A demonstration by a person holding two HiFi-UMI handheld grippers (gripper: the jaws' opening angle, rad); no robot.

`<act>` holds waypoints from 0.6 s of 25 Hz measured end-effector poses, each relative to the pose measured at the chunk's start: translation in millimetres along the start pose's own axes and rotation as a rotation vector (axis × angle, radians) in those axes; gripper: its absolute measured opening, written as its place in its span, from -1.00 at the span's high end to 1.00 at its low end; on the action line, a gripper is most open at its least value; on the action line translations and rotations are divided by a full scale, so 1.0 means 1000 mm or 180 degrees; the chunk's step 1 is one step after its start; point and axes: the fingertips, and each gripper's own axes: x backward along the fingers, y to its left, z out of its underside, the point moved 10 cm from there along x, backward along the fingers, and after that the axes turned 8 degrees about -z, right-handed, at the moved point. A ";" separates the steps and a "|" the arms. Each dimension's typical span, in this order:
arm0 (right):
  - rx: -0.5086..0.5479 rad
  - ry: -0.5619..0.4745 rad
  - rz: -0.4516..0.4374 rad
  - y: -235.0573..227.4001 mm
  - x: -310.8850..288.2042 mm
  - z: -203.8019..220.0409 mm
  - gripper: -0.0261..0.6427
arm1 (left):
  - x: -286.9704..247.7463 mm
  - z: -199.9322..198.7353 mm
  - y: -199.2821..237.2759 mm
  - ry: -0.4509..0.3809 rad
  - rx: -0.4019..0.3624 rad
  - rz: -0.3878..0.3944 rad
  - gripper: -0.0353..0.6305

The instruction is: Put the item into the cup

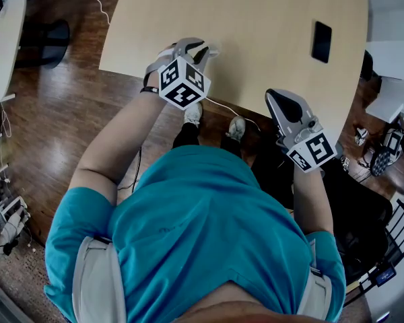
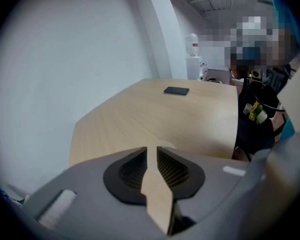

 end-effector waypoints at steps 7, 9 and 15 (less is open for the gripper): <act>0.0022 -0.0047 0.0060 0.005 0.008 -0.007 0.92 | 0.023 -0.006 0.003 -0.0161 0.0172 0.0012 0.78; 0.0050 -0.0071 0.0086 0.008 0.015 -0.011 0.92 | 0.039 -0.008 0.004 -0.0276 0.0328 0.0063 0.82; 0.0206 -0.0201 0.0164 0.024 0.060 -0.031 0.92 | 0.107 -0.029 -0.007 -0.0938 0.0787 0.0228 0.89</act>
